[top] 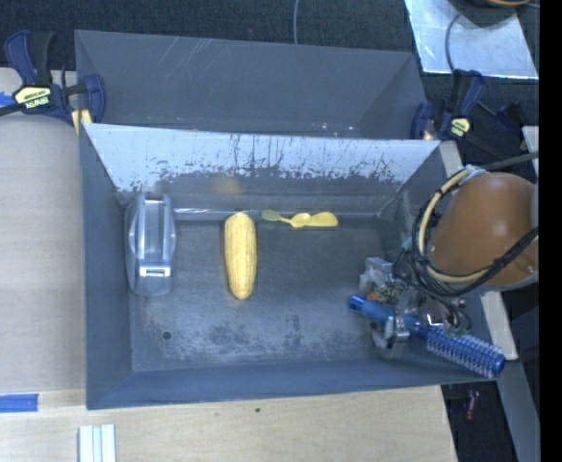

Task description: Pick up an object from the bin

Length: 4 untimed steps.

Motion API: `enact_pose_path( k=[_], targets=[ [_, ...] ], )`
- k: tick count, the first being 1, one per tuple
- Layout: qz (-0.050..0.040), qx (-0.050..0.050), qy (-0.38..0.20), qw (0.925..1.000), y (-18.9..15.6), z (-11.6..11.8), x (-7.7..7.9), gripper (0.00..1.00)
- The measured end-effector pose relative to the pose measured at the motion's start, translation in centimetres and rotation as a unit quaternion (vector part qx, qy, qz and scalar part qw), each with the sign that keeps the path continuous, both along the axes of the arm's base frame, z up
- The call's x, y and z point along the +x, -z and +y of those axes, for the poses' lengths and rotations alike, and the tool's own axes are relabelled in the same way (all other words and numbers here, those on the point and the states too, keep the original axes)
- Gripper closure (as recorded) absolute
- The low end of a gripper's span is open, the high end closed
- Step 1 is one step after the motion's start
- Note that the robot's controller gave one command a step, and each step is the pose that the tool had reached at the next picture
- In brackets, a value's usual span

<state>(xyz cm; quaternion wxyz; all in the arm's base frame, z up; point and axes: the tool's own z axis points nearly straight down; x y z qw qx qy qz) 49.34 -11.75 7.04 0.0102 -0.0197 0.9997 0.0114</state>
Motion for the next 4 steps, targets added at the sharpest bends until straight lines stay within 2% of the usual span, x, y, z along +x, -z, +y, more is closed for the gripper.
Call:
enact_pose_path(
  k=[1,2,3,4],
  targets=[
    [-0.0007,0.005,0.056,0.9984,0.0,-1.6,3.2,1.00],
    [-0.0005,0.005,0.057,0.9984,0.0,-1.6,3.2,1.00],
    [0.0010,0.005,0.056,0.9984,-8.0,-1.7,3.5,1.00],
    [0.0025,0.006,0.015,0.9999,-12.4,-2.2,2.4,1.00]
  ],
)
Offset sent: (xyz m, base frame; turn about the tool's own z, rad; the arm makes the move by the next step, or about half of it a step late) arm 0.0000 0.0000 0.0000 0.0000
